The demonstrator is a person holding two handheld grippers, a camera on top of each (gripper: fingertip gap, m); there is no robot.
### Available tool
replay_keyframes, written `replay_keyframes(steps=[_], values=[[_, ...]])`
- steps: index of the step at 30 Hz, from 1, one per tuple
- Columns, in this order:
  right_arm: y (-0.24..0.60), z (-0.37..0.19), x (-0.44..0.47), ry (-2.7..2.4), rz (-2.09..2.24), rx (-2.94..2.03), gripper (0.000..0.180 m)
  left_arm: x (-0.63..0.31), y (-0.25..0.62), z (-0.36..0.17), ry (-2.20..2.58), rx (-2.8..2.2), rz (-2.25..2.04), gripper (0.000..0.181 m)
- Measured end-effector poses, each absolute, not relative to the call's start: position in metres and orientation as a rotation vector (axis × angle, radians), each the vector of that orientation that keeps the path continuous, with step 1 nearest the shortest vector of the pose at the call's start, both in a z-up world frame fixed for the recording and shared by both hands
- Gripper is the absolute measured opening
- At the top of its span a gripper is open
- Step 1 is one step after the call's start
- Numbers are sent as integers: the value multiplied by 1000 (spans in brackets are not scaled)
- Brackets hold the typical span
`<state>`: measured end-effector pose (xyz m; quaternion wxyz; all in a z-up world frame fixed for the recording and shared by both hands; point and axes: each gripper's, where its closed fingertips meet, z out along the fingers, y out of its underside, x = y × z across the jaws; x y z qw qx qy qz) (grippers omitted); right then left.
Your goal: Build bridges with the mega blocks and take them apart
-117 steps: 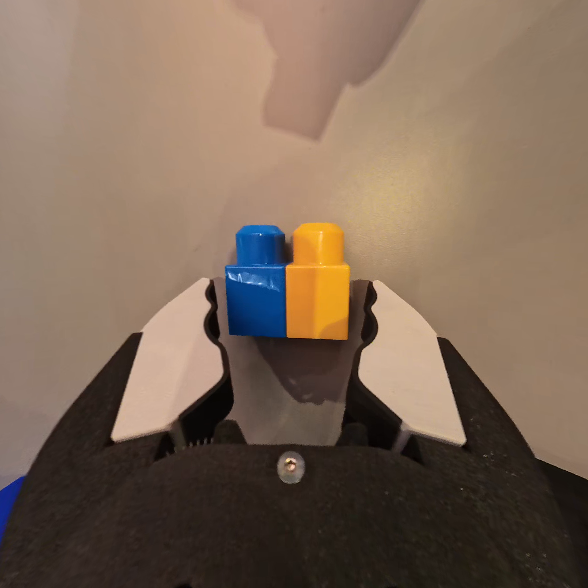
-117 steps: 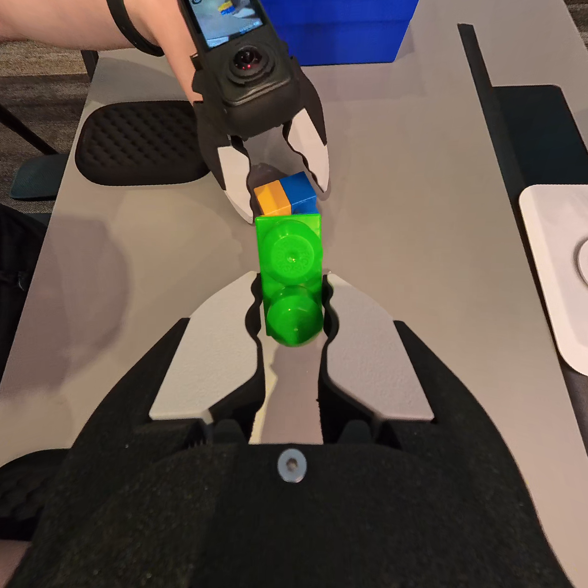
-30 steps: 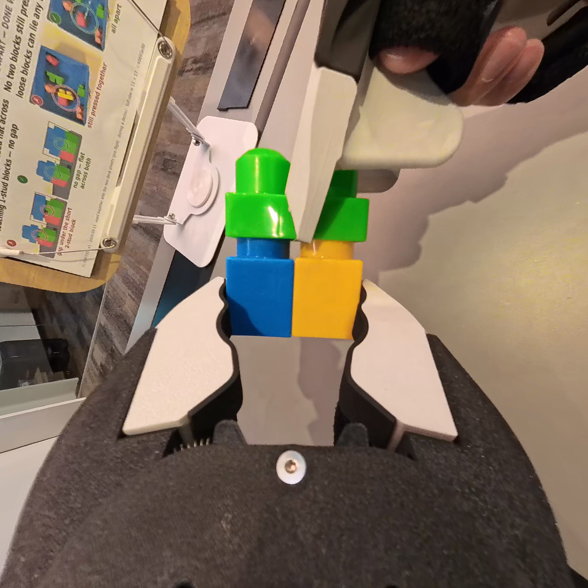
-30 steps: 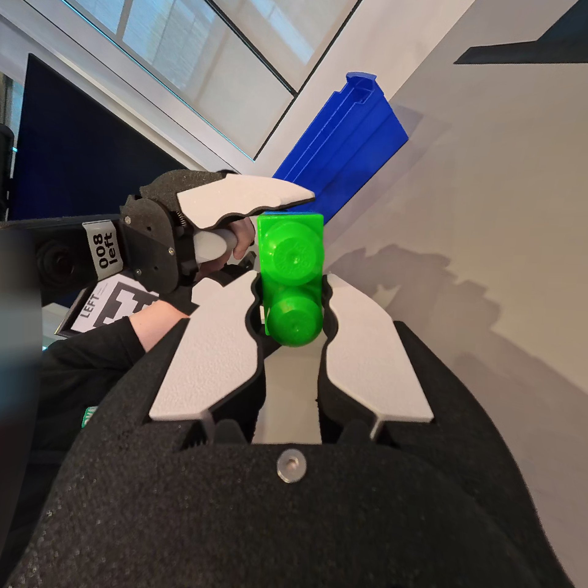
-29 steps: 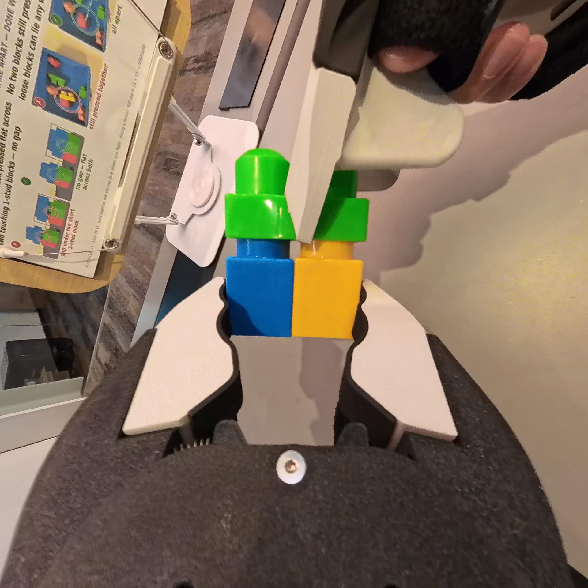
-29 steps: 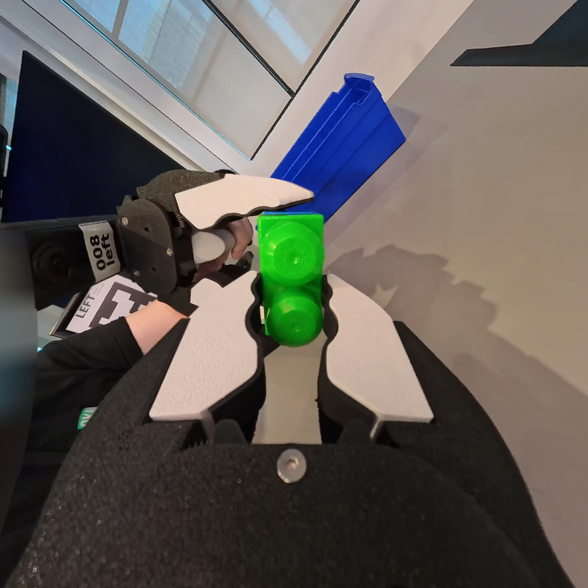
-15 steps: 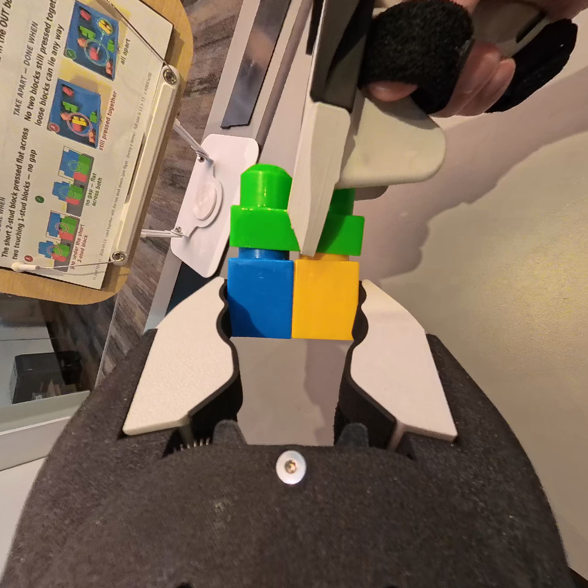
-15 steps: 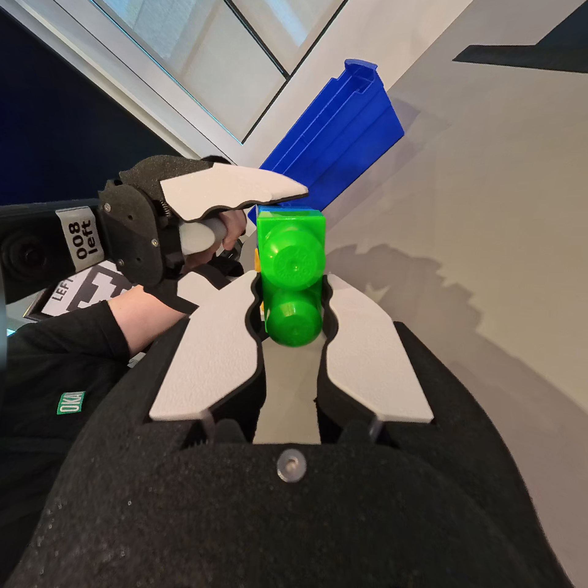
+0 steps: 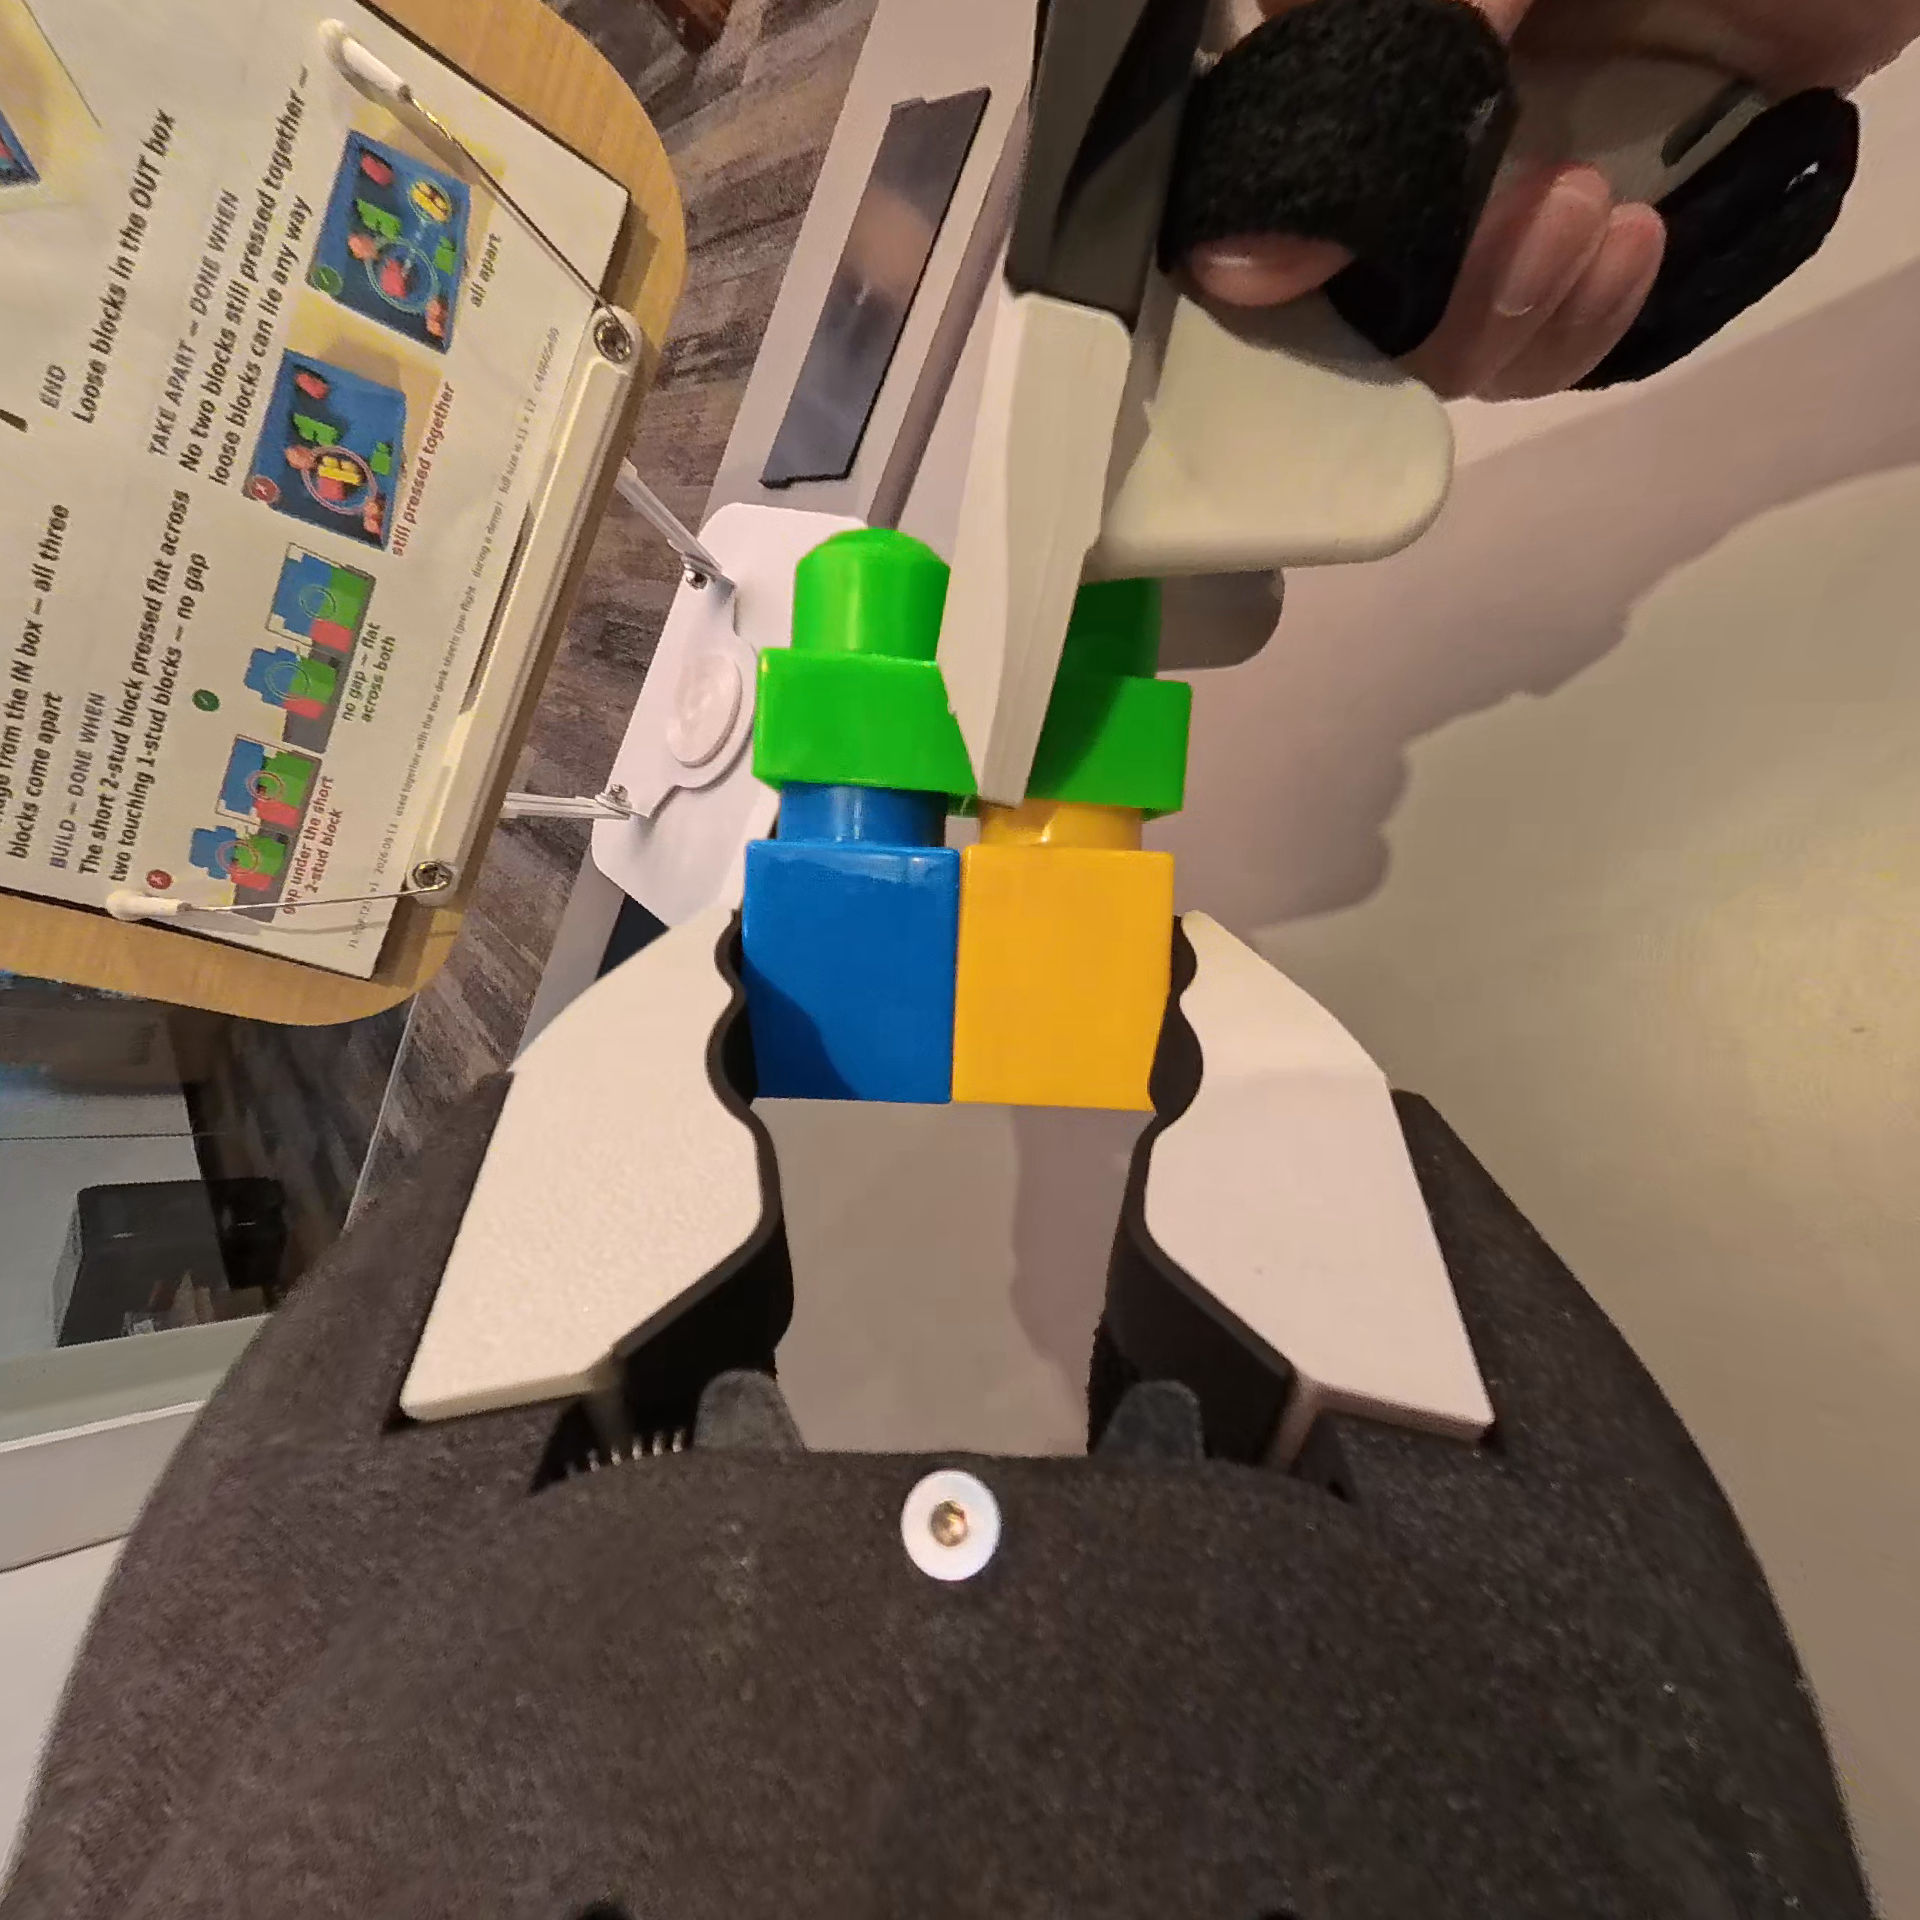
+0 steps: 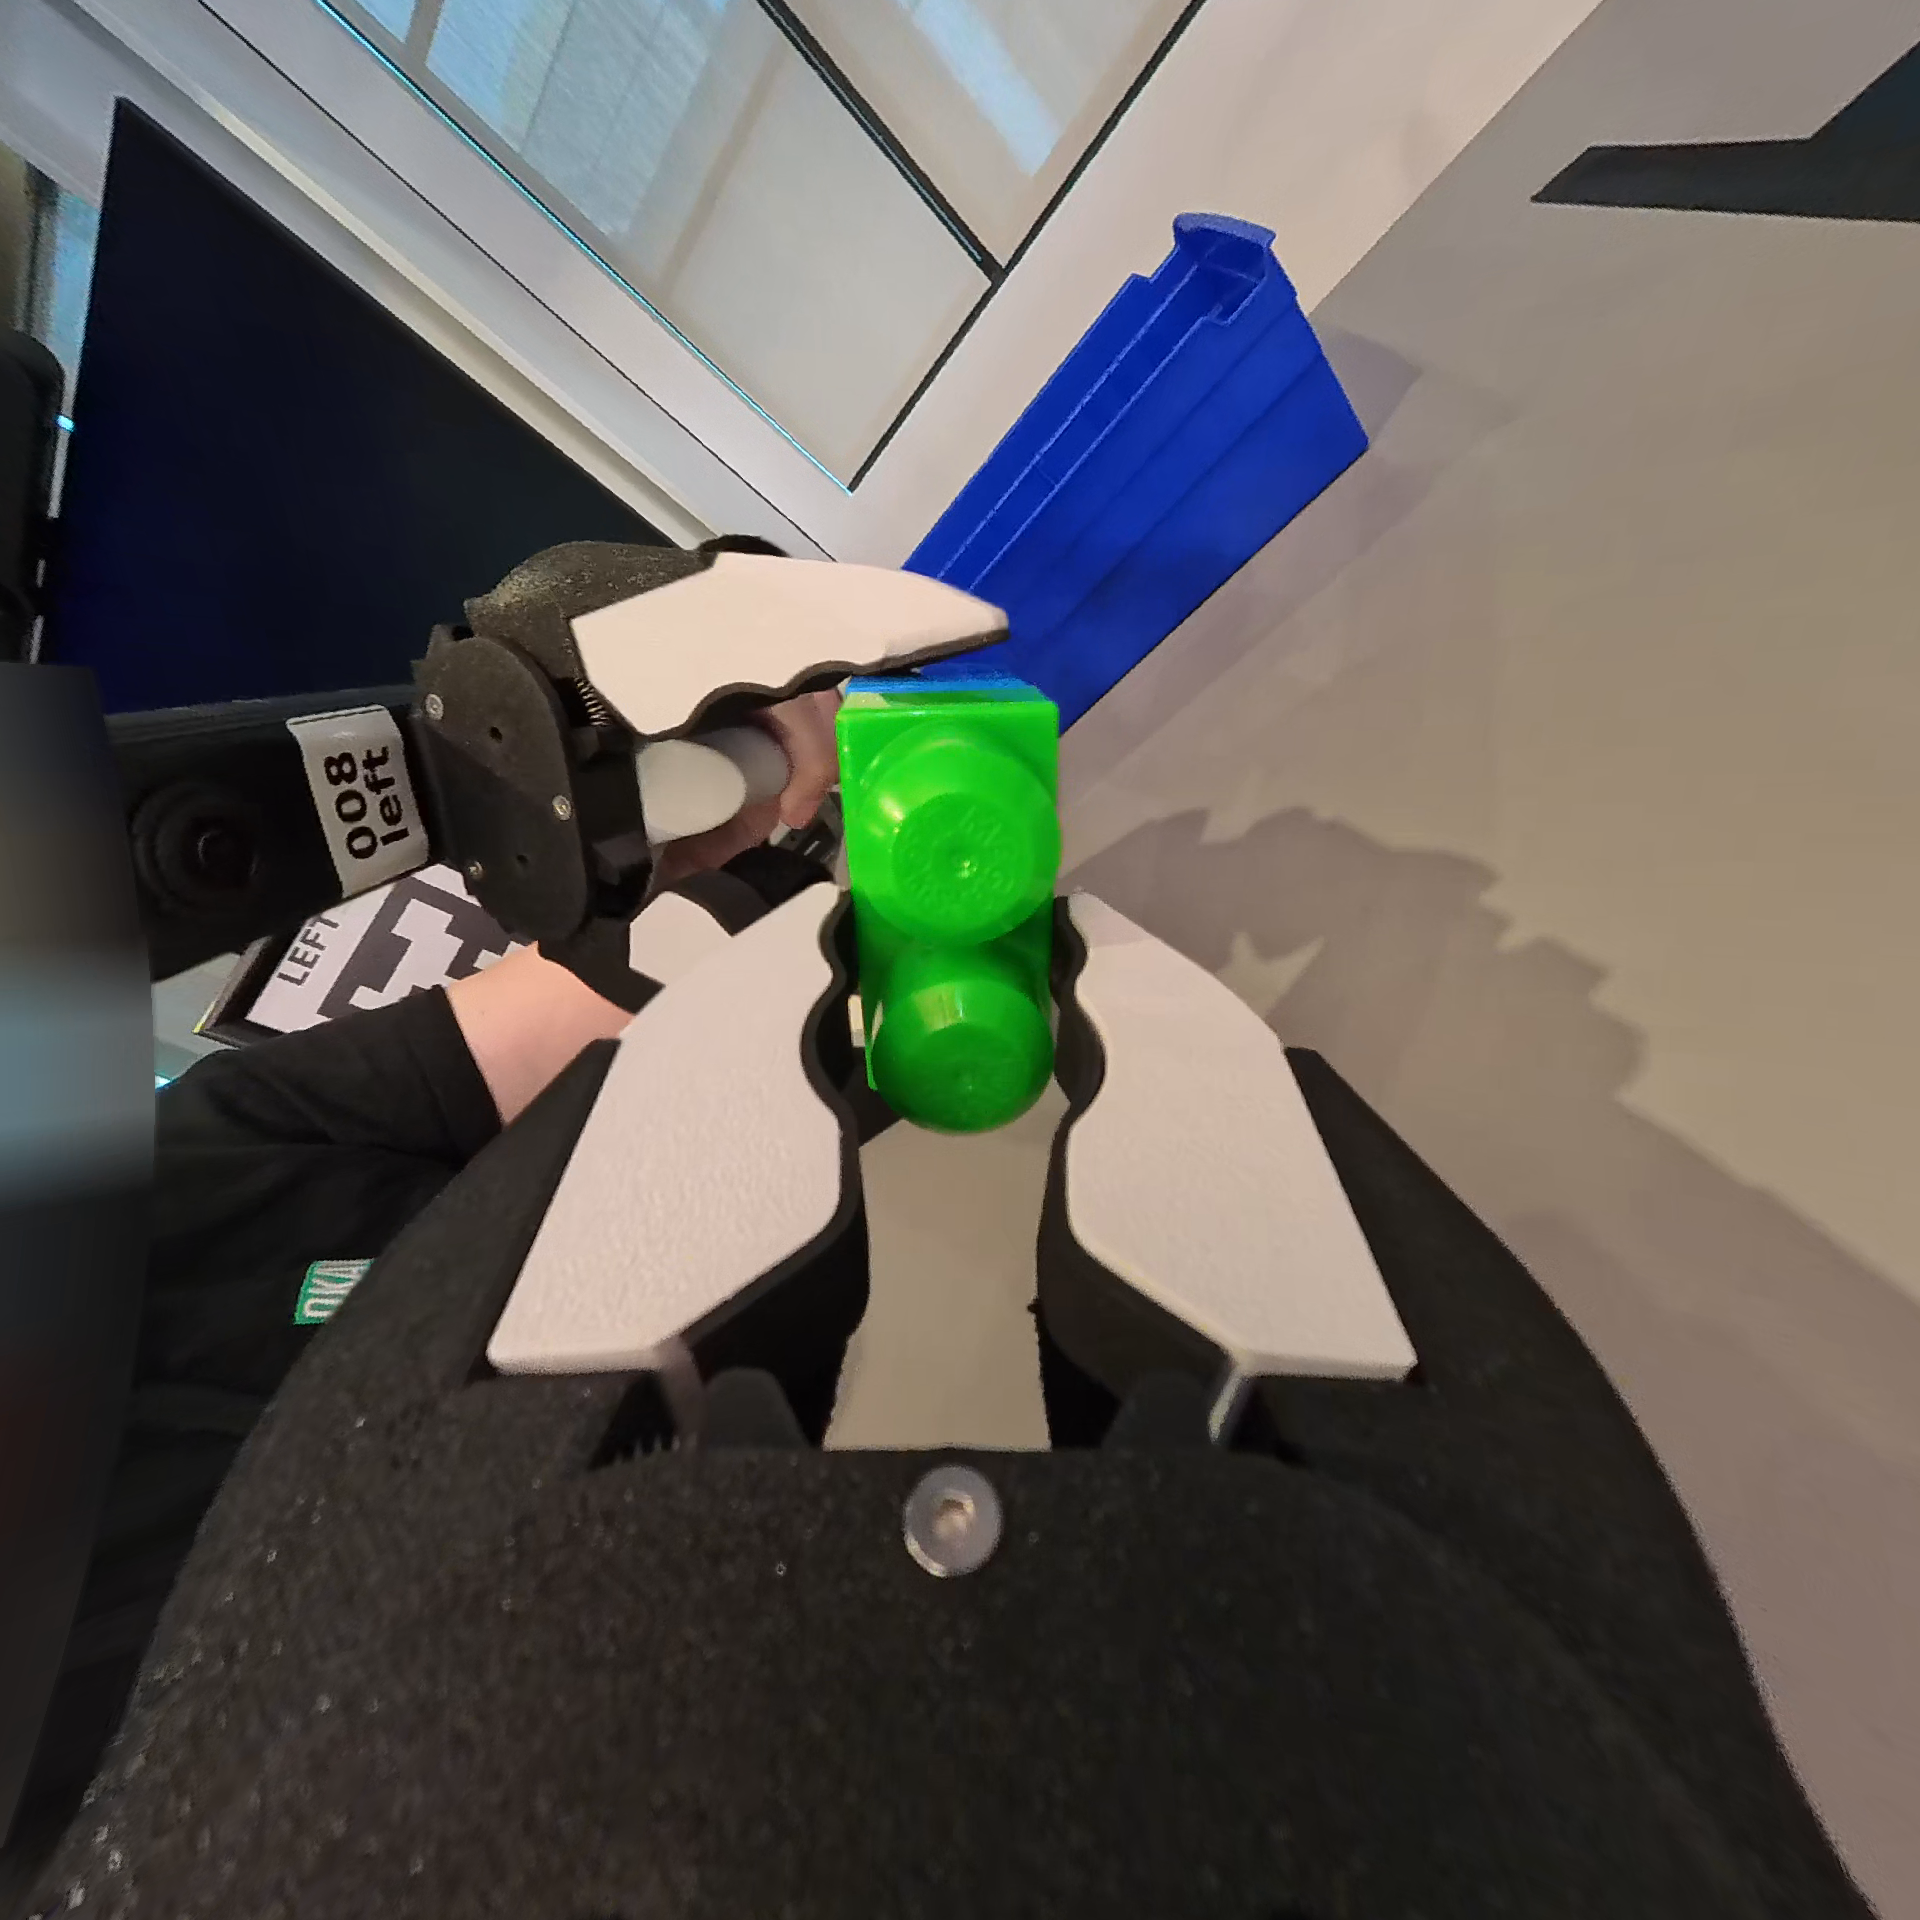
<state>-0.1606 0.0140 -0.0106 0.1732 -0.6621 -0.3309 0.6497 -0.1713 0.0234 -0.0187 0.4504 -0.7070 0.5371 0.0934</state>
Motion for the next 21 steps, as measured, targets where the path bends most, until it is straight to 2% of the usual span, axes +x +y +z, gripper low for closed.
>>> replay_keyframes(steps=[11, 21], values=[[5, -2, -155, -948, 2010, -1839, 35, -163, 17, -13, 1293, -1710, 118, 75], [0, -2, -152, -1026, 1960, -1838, 35, -160, 14, -13, 1319, -1675, 123, 75]])
